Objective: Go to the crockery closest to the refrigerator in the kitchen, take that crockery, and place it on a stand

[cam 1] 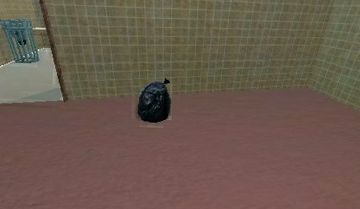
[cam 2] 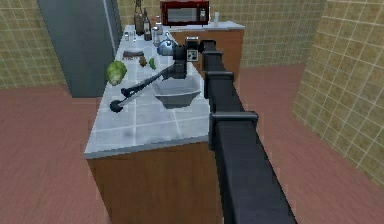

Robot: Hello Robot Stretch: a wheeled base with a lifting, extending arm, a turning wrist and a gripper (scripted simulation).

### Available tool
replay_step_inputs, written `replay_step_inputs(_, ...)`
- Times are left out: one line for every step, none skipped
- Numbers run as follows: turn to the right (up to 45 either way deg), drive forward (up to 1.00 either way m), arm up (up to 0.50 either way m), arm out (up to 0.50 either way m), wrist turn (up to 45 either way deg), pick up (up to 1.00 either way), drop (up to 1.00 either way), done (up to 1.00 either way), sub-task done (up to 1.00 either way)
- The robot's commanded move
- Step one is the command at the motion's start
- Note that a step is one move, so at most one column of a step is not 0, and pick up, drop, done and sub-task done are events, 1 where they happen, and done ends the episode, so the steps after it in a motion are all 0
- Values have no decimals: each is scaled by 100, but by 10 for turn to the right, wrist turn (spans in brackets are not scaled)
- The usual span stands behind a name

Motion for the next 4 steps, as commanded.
replay_step_inputs(0, 0, 0, 0, 450, 0, 0, 0, 0)
replay_step_inputs(0, 0, 0, 0, 90, 0, 0, 0, 0)
replay_step_inputs(0, 0, -6, 0, 0, 0, 0, 0, 0)
replay_step_inputs(0, 0, 0, 0, 0, 100, 0, 0, 0)
